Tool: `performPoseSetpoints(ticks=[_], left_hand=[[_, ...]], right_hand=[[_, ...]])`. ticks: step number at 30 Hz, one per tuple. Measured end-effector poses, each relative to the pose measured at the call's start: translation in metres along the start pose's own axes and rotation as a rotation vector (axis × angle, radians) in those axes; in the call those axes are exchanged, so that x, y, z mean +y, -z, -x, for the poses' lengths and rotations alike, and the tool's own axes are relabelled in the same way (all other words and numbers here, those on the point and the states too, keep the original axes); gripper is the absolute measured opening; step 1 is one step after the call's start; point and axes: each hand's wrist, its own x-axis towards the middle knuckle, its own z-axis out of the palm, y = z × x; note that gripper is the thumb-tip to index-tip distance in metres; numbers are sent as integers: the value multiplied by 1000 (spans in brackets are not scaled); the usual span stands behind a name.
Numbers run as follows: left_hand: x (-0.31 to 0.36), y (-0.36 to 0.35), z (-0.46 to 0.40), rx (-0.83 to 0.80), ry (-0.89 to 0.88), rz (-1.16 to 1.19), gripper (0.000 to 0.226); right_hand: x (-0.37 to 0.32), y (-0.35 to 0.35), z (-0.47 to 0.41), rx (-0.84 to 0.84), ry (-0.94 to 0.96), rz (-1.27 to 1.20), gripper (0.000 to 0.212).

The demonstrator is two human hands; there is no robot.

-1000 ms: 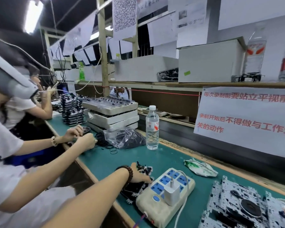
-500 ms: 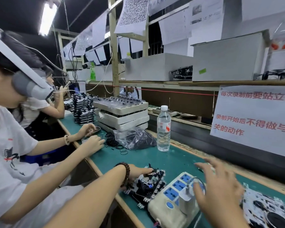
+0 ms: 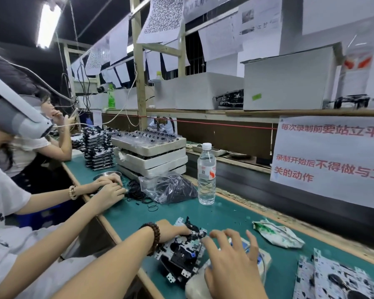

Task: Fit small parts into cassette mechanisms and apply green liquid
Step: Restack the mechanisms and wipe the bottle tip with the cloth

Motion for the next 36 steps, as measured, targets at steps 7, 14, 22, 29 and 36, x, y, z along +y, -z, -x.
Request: performPoseSetpoints(ticks=[7, 14, 22, 29, 36], left_hand=[[11, 69, 30, 238, -39, 18, 99], [64, 76, 90, 142, -329, 169, 71], [111, 31, 134, -57, -465, 142, 58], [130, 9, 176, -209, -470, 214, 21], [143, 4, 190, -444, -407, 454, 56]], right_hand=[[-1, 25, -16, -159, -32, -49, 91], [9, 60, -23, 9, -89, -81, 102], [58, 82, 23, -29, 21, -205, 91], [77, 105, 57, -76, 20, -397, 82], [88, 121, 85, 60, -78, -628, 60]])
